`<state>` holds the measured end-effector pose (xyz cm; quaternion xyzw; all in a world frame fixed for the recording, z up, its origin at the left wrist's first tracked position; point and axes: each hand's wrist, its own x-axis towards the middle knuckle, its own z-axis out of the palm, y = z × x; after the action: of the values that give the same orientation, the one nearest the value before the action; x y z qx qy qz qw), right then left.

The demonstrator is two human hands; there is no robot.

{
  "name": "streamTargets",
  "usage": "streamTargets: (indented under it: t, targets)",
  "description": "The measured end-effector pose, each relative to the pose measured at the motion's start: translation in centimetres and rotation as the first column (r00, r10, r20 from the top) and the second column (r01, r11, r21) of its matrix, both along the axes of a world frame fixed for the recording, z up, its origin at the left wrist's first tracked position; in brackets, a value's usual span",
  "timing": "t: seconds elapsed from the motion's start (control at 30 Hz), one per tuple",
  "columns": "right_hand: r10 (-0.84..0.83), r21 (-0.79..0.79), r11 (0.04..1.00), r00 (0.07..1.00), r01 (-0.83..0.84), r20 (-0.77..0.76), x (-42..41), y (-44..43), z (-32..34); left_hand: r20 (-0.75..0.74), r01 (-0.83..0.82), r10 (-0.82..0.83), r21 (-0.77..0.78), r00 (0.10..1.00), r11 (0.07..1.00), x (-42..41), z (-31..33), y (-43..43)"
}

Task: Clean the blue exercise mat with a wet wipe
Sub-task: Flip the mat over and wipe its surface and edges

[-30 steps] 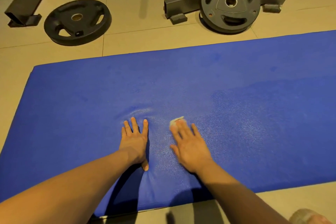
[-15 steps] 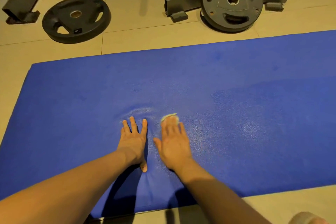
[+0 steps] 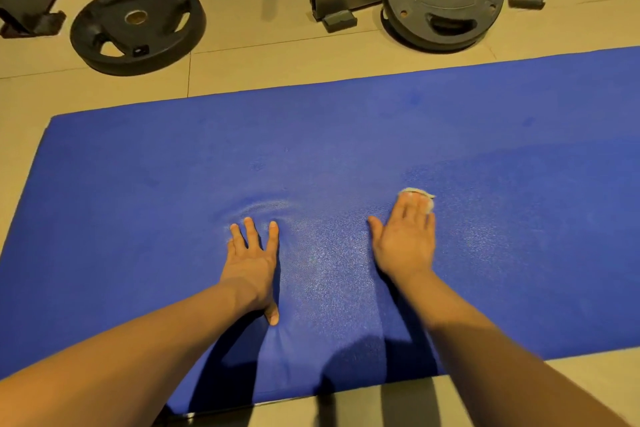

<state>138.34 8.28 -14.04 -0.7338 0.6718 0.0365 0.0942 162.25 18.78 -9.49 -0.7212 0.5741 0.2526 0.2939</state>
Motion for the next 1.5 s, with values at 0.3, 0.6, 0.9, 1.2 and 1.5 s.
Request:
streamTargets:
  t: [0.3,0.6,0.9,1.2,1.5]
  targets:
    - [0.638,0.079,0.763,0.767,-0.642,0.070,6.7,4.1,1.1,0.027,0.011,-0.011,-0.003,1.000,1.000,-0.2,0.3,-0.2]
    - [0.065,0.121,0.991,0.998,-0.063,-0.015,-4.1,-5.1,0.6,0.008,0.018,-0.018,-0.019,1.000,1.000,0.2,-0.1,0.0]
    - [0.586,0.138,0.791,0.803,-0.595,0.106,7.6,1.3,1.1,-0.002,0.001,-0.001,-0.010,1.000,1.000,0.0,0.1,-0.1]
    - [0.109,0.087,0.991,0.989,-0.100,-0.103,-5.5,-8.3,0.5,-0.020,-0.012,0.012,-0.012,1.000,1.000,0.1,0.3,0.0]
    - [0.436,0.134,0.891,0.900,-0.434,0.017,8.6,-2.9,1.1,-0.024,-0.017,0.016,-0.018,1.000,1.000,0.0,0.1,-0.2]
